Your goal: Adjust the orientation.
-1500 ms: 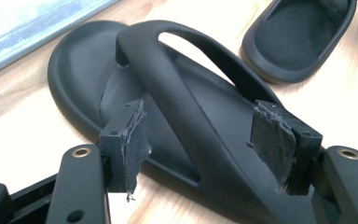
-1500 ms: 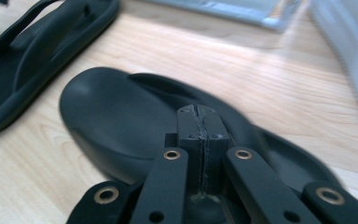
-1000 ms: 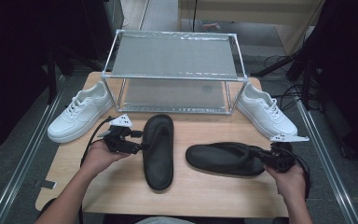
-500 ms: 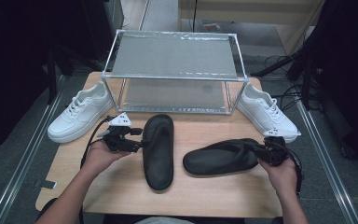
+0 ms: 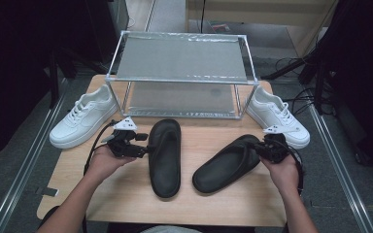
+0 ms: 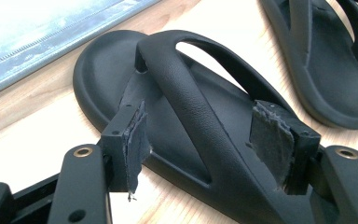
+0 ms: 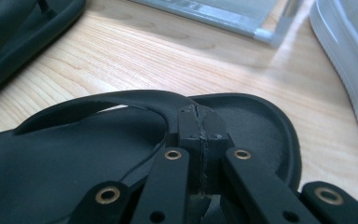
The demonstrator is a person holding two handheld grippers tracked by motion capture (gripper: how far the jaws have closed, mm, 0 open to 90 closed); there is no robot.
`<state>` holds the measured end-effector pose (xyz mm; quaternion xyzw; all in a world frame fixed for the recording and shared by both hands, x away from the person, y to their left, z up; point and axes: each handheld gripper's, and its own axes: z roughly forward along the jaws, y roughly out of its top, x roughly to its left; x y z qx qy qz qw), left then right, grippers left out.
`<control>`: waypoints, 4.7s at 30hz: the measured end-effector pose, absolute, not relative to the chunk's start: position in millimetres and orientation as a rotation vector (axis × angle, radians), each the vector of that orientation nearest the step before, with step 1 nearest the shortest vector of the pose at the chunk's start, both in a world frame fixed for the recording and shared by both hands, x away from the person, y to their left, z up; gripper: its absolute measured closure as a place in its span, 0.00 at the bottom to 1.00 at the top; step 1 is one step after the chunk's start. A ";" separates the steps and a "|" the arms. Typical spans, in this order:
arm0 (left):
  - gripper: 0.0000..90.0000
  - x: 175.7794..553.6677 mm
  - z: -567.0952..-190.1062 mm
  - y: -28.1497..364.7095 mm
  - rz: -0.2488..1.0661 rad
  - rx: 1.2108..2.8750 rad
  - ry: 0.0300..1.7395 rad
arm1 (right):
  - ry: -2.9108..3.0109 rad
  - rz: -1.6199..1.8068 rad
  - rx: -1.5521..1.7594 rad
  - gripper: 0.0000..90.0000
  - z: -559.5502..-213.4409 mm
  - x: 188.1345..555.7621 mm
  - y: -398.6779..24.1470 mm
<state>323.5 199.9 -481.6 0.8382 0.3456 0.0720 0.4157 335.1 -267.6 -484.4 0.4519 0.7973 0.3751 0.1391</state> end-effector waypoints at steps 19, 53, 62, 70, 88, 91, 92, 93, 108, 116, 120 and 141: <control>0.42 326.7 -476.4 203.7 0.141 2.082 0.873 | 2.289 1.152 1.264 1.00 -466.6 306.1 -271.8; 0.42 338.9 -474.0 194.5 0.135 2.092 0.839 | 2.451 1.040 1.254 1.00 -489.6 290.4 -248.4; 0.42 336.1 -475.5 199.2 0.135 2.097 0.854 | 2.466 1.026 1.220 1.00 -489.0 299.7 -241.0; 0.43 333.6 -477.4 202.9 0.142 2.100 0.871 | 2.475 1.032 1.195 1.00 -490.1 310.2 -233.8; 0.43 326.7 -482.2 213.3 0.147 2.096 0.913 | 2.544 1.060 1.114 1.00 -491.0 331.0 -217.0; 0.43 325.7 -482.5 214.6 0.148 2.097 0.918 | 2.556 1.063 1.100 1.00 -490.9 333.0 -213.8; 0.43 325.4 -482.7 215.2 0.151 2.095 0.917 | 2.559 1.063 1.095 1.00 -490.8 333.2 -212.6; 0.43 325.0 -482.7 215.7 0.149 2.095 0.920 | 2.567 1.062 1.086 1.00 -490.6 333.4 -211.7; 0.43 325.2 -484.4 216.3 0.144 2.098 0.927 | 2.504 1.083 1.083 1.00 -486.1 339.7 -210.6; 0.43 324.9 -483.8 215.8 0.146 2.098 0.921 | 2.422 1.120 1.156 1.00 -484.2 370.4 -202.6; 0.43 325.4 -484.6 215.7 0.144 2.099 0.927 | 2.429 1.084 1.153 1.00 -491.7 376.6 -194.2; 0.86 340.7 -500.8 231.3 0.025 2.120 0.986 | 2.434 1.125 1.096 1.00 -479.9 352.4 -180.8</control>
